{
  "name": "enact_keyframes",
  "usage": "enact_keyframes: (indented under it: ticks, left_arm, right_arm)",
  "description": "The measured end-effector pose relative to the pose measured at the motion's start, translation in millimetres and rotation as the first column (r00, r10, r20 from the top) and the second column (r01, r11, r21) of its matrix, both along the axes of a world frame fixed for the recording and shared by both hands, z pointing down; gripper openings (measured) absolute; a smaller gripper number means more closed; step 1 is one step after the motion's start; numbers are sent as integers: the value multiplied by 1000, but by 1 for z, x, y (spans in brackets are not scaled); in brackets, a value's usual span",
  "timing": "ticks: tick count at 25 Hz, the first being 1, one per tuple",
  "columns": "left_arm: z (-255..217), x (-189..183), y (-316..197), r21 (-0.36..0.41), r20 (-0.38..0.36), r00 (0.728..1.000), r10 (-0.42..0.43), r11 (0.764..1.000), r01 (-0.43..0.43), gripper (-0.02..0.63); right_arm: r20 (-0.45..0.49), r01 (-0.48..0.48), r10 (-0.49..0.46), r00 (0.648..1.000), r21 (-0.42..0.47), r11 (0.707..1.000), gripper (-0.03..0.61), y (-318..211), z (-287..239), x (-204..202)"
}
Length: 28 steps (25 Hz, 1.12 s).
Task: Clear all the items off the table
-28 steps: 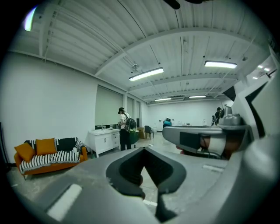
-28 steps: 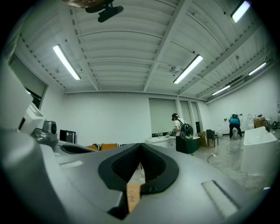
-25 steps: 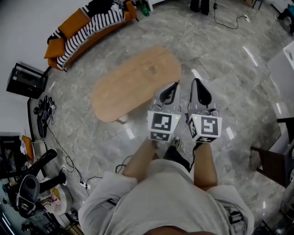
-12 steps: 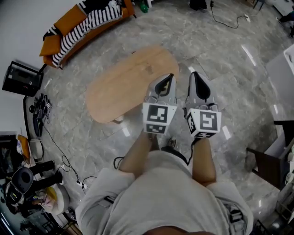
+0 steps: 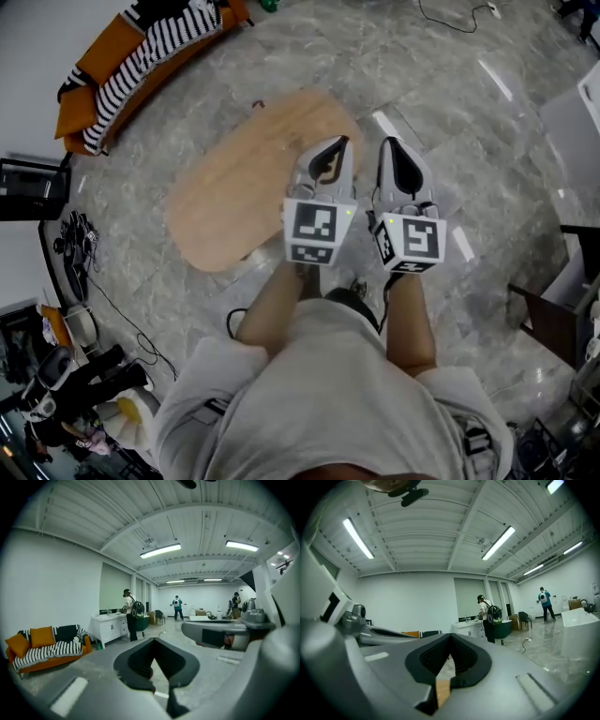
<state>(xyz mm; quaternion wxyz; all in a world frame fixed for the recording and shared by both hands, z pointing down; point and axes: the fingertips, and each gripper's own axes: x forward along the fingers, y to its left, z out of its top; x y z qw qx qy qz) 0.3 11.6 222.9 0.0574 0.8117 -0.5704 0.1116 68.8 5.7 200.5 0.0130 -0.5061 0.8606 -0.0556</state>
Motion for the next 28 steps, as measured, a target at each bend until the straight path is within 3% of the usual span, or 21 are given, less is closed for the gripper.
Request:
enact_keyframes:
  ticks: [7, 11, 15, 18, 23, 28]
  left_arm:
    - [82, -37, -38, -165, -9, 1000, 7, 986, -8, 20]
    - [141, -59, -57, -280, -12, 1000, 3, 960, -6, 20]
    - [180, -93, -74, -341, 13, 1000, 4, 940, 0, 20]
    - [202, -115, -87, -391, -10, 1000, 15, 920, -18, 20]
    - [237, -114, -107, -446, -73, 997, 14, 894, -46, 20]
    - [273, -106, -113, -479, -92, 996, 19, 875, -61, 20]
  right_arm:
    - [-13, 6, -8, 1000, -156, 988, 6, -41, 79, -42]
    - [-62, 17, -34, 998, -258, 966, 6, -62, 132, -67]
    - [-102, -28, -5, 995, -315, 949, 6, -84, 169, -84]
    - [-99, -53, 18, 995, -356, 933, 6, -101, 191, -102]
    - [-61, -89, 69, 996, -421, 903, 6, -110, 224, -105]
    - [-99, -73, 32, 995, -445, 893, 6, -113, 270, -99]
